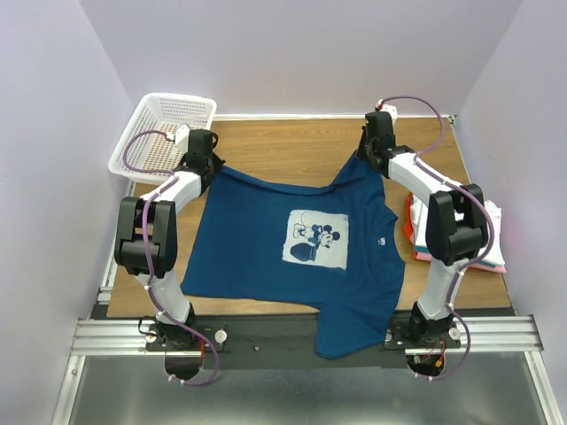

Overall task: Fold and stack the t-shirts
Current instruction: Flatten the tshirt out

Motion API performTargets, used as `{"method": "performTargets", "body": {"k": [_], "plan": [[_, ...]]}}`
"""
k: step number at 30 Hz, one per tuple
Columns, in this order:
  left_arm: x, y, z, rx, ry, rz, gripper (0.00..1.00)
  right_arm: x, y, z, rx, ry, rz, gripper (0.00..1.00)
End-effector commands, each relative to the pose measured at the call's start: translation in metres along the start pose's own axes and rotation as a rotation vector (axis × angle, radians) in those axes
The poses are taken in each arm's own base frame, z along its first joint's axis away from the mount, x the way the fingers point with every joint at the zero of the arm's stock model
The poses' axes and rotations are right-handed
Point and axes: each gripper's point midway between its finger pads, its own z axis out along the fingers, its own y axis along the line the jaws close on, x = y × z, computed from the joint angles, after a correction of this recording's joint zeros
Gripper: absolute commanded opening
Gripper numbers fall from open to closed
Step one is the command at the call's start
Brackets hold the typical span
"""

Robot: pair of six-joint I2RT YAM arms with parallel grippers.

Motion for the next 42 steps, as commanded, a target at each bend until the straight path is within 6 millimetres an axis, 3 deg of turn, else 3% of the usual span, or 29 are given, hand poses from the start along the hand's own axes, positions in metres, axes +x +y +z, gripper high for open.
{"method": "performTargets", "body": {"k": [1, 4, 6, 7, 8, 9, 10, 11, 12, 14, 16, 17, 18, 19, 23, 24, 25, 27, 28, 29, 32, 42], "plan": [[-0.006, 0.018, 0.008, -0.144, -0.042, -0.046, 0.0, -0.004, -0.005, 0.029, 0.036, -0.009, 0.038, 0.04], [-0.003, 0.015, 0.009, -0.158, -0.039, -0.039, 0.0, 0.005, -0.003, 0.048, 0.03, 0.018, 0.031, 0.09], [-0.005, 0.006, 0.006, -0.146, -0.042, -0.032, 0.16, -0.001, 0.003, 0.055, -0.006, 0.018, 0.027, 0.13], [-0.005, -0.001, 0.002, -0.133, -0.043, -0.024, 0.28, 0.002, 0.004, 0.059, -0.019, 0.028, 0.022, 0.23], [-0.008, -0.006, -0.001, -0.126, -0.054, -0.018, 0.66, 0.002, 0.01, 0.06, -0.052, 0.035, 0.017, 0.3], [-0.008, -0.011, -0.005, -0.121, -0.057, -0.012, 0.75, 0.0, 0.012, 0.06, -0.069, 0.036, 0.013, 0.34], [-0.009, -0.022, -0.013, -0.097, -0.061, -0.002, 0.82, -0.005, 0.014, 0.059, -0.084, 0.031, 0.009, 0.52], [-0.009, -0.028, -0.018, -0.084, -0.065, 0.002, 0.88, -0.005, 0.019, 0.055, -0.113, 0.042, 0.006, 0.63], [-0.009, -0.031, -0.023, -0.075, -0.067, 0.012, 0.91, -0.008, 0.019, 0.046, -0.126, 0.038, 0.0, 0.99], [-0.009, -0.043, -0.04, -0.053, -0.077, 0.023, 0.98, -0.02, 0.023, 0.025, -0.164, 0.019, 0.001, 1.0], [-0.007, -0.05, -0.052, -0.032, -0.08, 0.032, 0.98, -0.025, 0.021, 0.008, -0.172, 0.007, 0.007, 1.0], [-0.012, -0.056, -0.062, -0.007, -0.087, 0.026, 0.98, -0.009, 0.015, 0.002, -0.169, 0.041, 0.005, 1.0], [-0.002, -0.056, -0.067, 0.005, -0.071, 0.049, 0.98, -0.018, 0.017, -0.017, -0.191, 0.019, 0.023, 1.0], [0.001, -0.061, -0.074, 0.043, -0.051, 0.055, 0.98, 0.005, 0.017, -0.024, -0.222, 0.073, 0.025, 1.0], [0.035, -0.058, -0.085, 0.119, 0.048, 0.168, 0.98, 0.029, 0.03, -0.053, -0.357, 0.149, 0.052, 1.0], [0.05, -0.049, -0.084, 0.134, 0.079, 0.19, 0.98, 0.05, 0.034, -0.059, -0.399, 0.205, 0.061, 1.0], [0.054, -0.052, -0.091, 0.181, 0.091, 0.205, 0.98, 0.056, 0.035, -0.062, -0.416, 0.222, 0.065, 1.0], [0.077, -0.046, -0.098, 0.259, 0.136, 0.218, 0.98, 0.072, 0.034, -0.062, -0.413, 0.265, 0.087, 1.0], [0.078, -0.046, -0.105, 0.289, 0.134, 0.213, 0.98, 0.076, 0.033, -0.06, -0.411, 0.277, 0.09, 1.0], [0.091, -0.033, -0.107, 0.288, 0.161, 0.221, 0.98, 0.084, 0.032, -0.055, -0.404, 0.298, 0.093, 1.0], [0.099, -0.019, -0.109, 0.277, 0.158, 0.203, 0.98, 0.103, 0.034, -0.043, -0.4, 0.354, 0.103, 1.0], [0.134, 0.017, -0.105, 0.243, 0.216, 0.215, 0.98, 0.114, 0.045, 0.002, -0.397, 0.38, 0.125, 1.0]]}}
